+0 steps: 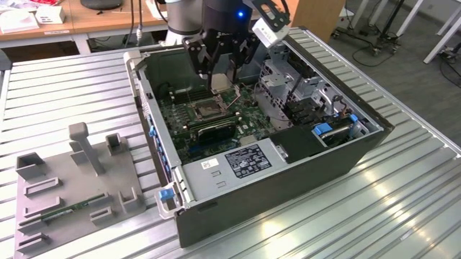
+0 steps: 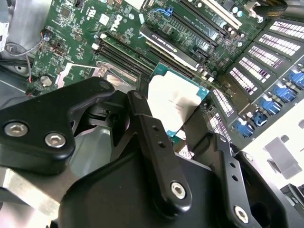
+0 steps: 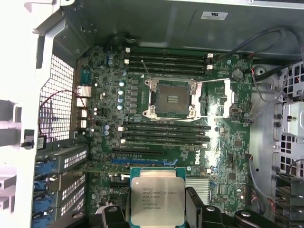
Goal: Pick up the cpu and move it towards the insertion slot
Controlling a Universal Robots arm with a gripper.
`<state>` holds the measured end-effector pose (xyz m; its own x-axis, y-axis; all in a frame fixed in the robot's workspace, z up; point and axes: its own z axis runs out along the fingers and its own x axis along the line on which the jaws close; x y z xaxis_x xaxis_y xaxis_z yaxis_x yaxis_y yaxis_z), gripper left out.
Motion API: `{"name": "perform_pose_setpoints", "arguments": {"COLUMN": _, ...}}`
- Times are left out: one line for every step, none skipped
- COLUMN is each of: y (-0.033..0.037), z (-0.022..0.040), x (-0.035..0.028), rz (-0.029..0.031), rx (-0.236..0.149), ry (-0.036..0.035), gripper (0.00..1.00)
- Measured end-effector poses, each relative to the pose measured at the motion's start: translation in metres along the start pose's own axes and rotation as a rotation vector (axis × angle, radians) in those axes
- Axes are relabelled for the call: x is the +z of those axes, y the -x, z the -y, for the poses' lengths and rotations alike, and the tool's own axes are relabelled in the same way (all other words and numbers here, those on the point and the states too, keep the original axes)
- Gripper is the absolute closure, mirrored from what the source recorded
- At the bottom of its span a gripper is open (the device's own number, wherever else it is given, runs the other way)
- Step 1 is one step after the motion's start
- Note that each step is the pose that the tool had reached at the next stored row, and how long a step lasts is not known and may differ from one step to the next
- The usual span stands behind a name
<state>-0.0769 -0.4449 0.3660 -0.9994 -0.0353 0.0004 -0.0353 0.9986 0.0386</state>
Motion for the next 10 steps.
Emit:
{"name": "perform_pose_setpoints", "arguments": {"y": 0.0, "z": -0.0005, "x": 0.0, "rz": 0.0, "rx": 0.0, "ry": 0.0003, "gripper": 0.45}}
{"name": "perform_pose_setpoints", "arguments": {"y": 0.0001, "z": -0.001, "x": 0.0001, "rz": 0.0, "rx": 0.0, "ry": 0.0006, "gripper": 0.45}}
{"name": "perform_pose_setpoints", "arguments": {"y": 0.0001, "z": -0.0015, "x": 0.0001, "rz": 0.0, "rx": 0.0, "ry": 0.0009, "gripper": 0.45}}
{"name": "perform_pose_setpoints", "arguments": {"y": 0.0001, "z": -0.0019, "x": 0.0002, "rz": 0.0001, "rx": 0.0, "ry": 0.0012, "gripper": 0.45}}
{"name": "perform_pose_setpoints", "arguments": {"y": 0.0001, "z": -0.0022, "x": 0.0002, "rz": 0.0, "rx": 0.0, "ry": 0.0013, "gripper": 0.45}}
{"name": "perform_pose_setpoints", "arguments": {"y": 0.0001, "z": -0.0023, "x": 0.0003, "rz": 0.0, "rx": 0.0, "ry": 0.0017, "gripper": 0.45}}
{"name": "perform_pose_setpoints", "arguments": {"y": 0.0001, "z": -0.0023, "x": 0.0003, "rz": 0.0001, "rx": 0.0, "ry": 0.0018, "gripper": 0.45}}
{"name": "perform_pose_setpoints", "arguments": {"y": 0.0001, "z": -0.0024, "x": 0.0004, "rz": 0.0001, "rx": 0.0, "ry": 0.0039, "gripper": 0.45}}
{"name": "perform_pose_setpoints", "arguments": {"y": 0.0001, "z": -0.0024, "x": 0.0005, "rz": 0.0002, "rx": 0.0, "ry": 0.0061, "gripper": 0.45}}
{"name": "perform_pose_setpoints", "arguments": {"y": 0.0001, "z": -0.0024, "x": 0.0005, "rz": 0.0002, "rx": 0.0, "ry": 0.0061, "gripper": 0.45}}
